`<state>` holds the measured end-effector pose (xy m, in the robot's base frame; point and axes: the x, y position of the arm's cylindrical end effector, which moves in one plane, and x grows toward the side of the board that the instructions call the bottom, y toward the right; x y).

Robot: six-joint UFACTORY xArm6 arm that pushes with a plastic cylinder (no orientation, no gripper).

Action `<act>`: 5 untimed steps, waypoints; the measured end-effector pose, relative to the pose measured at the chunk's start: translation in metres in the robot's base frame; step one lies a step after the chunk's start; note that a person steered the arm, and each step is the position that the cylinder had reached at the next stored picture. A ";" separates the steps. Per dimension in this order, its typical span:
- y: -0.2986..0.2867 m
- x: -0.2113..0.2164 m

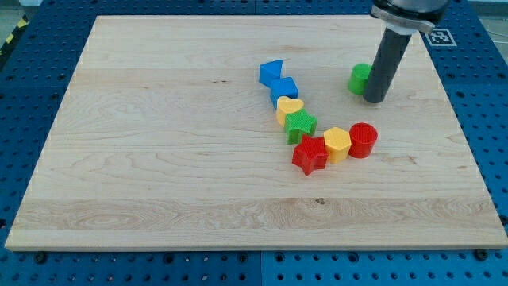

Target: Move the green circle towards top

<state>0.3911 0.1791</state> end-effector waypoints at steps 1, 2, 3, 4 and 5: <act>0.000 -0.014; -0.008 -0.029; -0.009 -0.042; -0.009 -0.046; -0.009 -0.048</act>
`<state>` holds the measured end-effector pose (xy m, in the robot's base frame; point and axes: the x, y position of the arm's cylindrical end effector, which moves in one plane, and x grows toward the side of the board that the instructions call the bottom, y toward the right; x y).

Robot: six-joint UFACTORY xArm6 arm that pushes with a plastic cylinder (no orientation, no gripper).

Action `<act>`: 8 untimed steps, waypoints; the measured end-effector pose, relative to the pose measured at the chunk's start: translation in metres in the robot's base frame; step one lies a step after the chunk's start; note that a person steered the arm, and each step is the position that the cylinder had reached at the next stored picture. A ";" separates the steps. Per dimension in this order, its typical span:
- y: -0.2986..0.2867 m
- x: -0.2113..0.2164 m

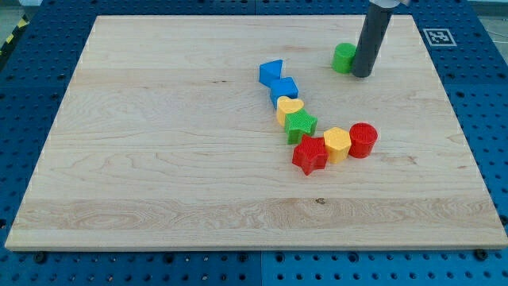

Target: Move the green circle towards top

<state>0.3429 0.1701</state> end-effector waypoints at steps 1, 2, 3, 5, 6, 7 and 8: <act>0.000 -0.003; 0.000 -0.005; 0.000 -0.011; 0.000 -0.021; -0.002 -0.028; -0.002 -0.030; -0.002 -0.031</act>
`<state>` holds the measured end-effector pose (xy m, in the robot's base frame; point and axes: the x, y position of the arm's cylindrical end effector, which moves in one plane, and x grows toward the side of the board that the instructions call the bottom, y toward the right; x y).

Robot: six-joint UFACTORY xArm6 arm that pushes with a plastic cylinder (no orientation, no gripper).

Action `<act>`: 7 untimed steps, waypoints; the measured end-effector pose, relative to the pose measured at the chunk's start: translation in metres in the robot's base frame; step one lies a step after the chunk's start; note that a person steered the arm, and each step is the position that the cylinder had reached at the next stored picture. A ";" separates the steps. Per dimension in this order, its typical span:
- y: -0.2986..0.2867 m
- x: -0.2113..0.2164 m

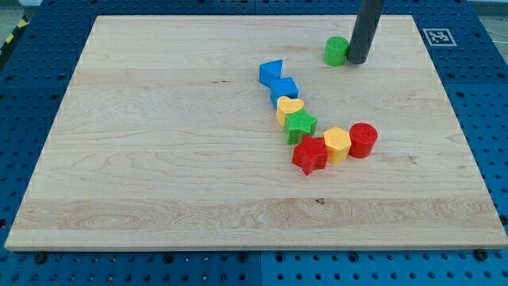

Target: Move the green circle towards top

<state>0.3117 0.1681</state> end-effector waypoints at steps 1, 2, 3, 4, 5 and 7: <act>0.000 0.000; 0.000 -0.001; 0.000 -0.003; 0.000 -0.004; 0.000 -0.008; 0.000 -0.011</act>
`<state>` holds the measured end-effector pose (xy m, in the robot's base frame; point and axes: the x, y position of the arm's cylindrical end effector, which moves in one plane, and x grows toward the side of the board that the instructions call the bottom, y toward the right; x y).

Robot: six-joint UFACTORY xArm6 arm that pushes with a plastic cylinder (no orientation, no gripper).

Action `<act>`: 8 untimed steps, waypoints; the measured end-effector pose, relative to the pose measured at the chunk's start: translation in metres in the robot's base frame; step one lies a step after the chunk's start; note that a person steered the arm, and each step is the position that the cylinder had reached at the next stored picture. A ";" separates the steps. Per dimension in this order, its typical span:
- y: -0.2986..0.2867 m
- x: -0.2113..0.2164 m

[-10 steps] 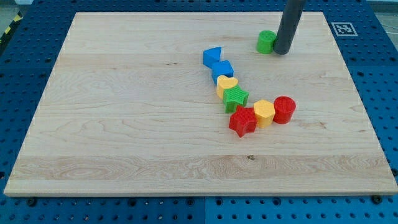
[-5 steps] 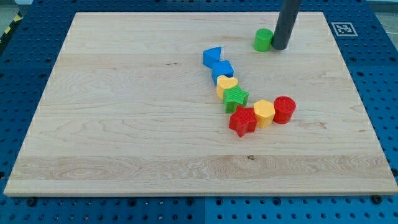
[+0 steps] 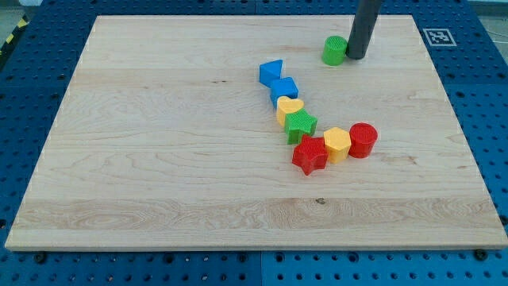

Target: Move the green circle towards top

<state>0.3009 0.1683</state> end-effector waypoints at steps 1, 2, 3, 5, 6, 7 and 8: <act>0.000 -0.001; 0.000 -0.001; 0.000 -0.002; 0.000 0.015; 0.000 0.015; -0.028 0.015; -0.034 0.014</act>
